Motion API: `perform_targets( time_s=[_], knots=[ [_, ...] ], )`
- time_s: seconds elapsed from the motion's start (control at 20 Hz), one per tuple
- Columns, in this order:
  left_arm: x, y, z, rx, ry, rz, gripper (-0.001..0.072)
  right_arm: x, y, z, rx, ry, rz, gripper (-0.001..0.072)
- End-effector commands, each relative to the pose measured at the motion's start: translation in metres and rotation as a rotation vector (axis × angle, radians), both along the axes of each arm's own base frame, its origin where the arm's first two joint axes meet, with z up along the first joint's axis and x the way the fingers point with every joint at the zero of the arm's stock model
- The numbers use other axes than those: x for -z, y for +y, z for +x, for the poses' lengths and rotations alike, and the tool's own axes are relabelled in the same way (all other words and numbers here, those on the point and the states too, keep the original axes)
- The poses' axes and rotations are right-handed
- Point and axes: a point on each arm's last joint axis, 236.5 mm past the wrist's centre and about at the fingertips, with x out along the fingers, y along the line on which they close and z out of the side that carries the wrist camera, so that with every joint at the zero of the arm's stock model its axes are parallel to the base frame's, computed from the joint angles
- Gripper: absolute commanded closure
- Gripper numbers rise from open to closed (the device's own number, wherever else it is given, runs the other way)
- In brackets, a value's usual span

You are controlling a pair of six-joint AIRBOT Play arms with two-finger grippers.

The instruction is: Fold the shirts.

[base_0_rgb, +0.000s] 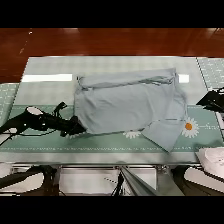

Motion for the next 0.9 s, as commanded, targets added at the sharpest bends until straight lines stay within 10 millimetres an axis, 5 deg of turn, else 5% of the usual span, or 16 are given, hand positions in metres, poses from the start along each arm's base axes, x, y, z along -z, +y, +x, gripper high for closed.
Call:
perform_targets(
  time_s=[0.0,0.3,0.55,0.85],
  knots=[
    [0.006,0.003,0.006,-0.023,-0.009,0.001,0.0683,0.010,-0.009,-0.020,-0.011,0.079,-0.040,0.0190],
    [-0.006,0.015,0.013,-0.033,-0.060,-0.032,0.0683,0.058,0.014,-0.058,0.110,0.148,0.148,0.0162],
    [-0.016,0.014,0.016,0.008,-0.133,-0.040,0.0683,0.077,0.020,-0.031,0.226,0.023,0.178,0.0167],
    [-0.028,0.010,0.028,-0.017,-0.175,-0.062,0.0683,0.108,0.033,-0.027,0.244,0.007,0.134,0.0175]
  ],
)
